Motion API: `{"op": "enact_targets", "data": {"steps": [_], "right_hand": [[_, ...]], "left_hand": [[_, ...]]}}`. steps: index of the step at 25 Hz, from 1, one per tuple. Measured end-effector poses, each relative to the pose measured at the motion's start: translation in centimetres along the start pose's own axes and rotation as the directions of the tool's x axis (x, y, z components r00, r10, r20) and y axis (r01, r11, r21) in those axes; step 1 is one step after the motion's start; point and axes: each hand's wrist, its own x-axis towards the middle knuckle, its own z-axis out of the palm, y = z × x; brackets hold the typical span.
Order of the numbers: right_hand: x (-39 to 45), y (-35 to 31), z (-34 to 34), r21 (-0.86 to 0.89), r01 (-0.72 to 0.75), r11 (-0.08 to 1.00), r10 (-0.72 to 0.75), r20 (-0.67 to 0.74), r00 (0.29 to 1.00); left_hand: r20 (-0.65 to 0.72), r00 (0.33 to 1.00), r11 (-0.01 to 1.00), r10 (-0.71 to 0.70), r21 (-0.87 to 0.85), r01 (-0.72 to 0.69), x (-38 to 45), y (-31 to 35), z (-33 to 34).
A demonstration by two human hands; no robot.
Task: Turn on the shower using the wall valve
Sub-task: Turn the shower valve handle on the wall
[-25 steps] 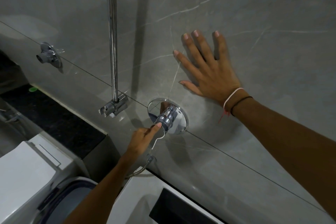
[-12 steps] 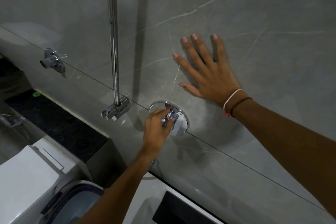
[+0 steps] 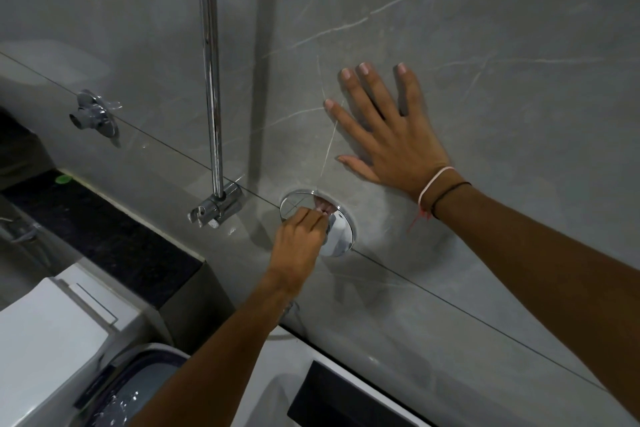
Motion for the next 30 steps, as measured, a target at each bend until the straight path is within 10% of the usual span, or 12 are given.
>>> {"op": "enact_targets", "data": {"steps": [9, 12, 21, 30], "right_hand": [[0.0, 0.0, 0.0, 0.016, -0.005, 1.0, 0.005, 0.009, 1.0], [0.0, 0.0, 0.0, 0.02, -0.003, 1.0, 0.002, 0.024, 1.0], [-0.1, 0.0, 0.0, 0.001, 0.001, 1.0, -0.001, 0.023, 1.0], [0.2, 0.1, -2.1, 0.075, -0.024, 0.997, 0.017, 0.096, 0.995]], "left_hand": [[0.1, 0.976, 0.957, 0.195, 0.198, -0.212, -0.6, -0.5, 0.6], [0.027, 0.994, 0.993, 0.102, 0.059, -0.103, -1.2, 0.2, 0.6], [0.365, 0.929, 0.984, -0.061, -0.133, 0.117, -2.8, 0.9, 0.4], [0.287, 0.934, 0.977, -0.214, 0.046, 0.209, -3.6, 0.7, -5.0]]}}
